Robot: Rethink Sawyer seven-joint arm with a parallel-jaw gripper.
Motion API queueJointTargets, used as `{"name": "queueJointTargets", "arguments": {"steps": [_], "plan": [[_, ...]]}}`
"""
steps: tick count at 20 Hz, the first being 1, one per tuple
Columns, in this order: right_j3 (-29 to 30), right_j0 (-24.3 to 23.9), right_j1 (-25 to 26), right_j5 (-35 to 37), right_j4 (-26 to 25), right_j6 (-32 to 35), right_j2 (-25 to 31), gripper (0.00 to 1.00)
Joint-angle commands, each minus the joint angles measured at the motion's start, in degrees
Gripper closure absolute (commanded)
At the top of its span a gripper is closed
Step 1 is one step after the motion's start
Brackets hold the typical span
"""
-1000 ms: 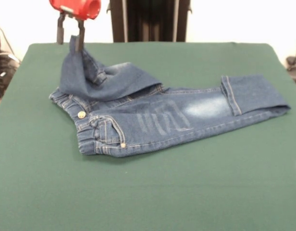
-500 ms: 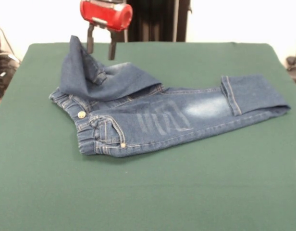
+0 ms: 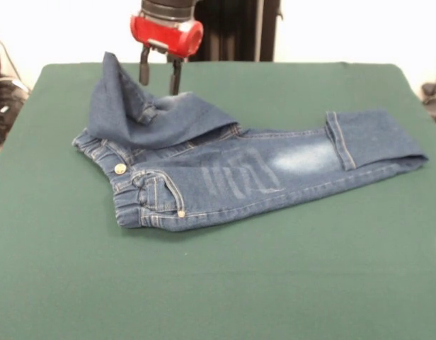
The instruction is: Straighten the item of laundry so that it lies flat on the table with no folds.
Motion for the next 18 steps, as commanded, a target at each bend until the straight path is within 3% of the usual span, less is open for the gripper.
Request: {"name": "queueJointTargets", "arguments": {"steps": [1,7,13,18], "plan": [[-1.3,0.5,4.6,-4.3,0.5,4.3,0.5,0.0],[0.8,-3.0,1.8,-2.9,0.3,1.3,2.3,0.0],[-0.7,-4.2,2.8,-2.6,-0.2,0.5,3.0,0.0],[2.3,-6.3,-0.3,-1.6,-0.2,-1.0,4.5,0.0]]}}
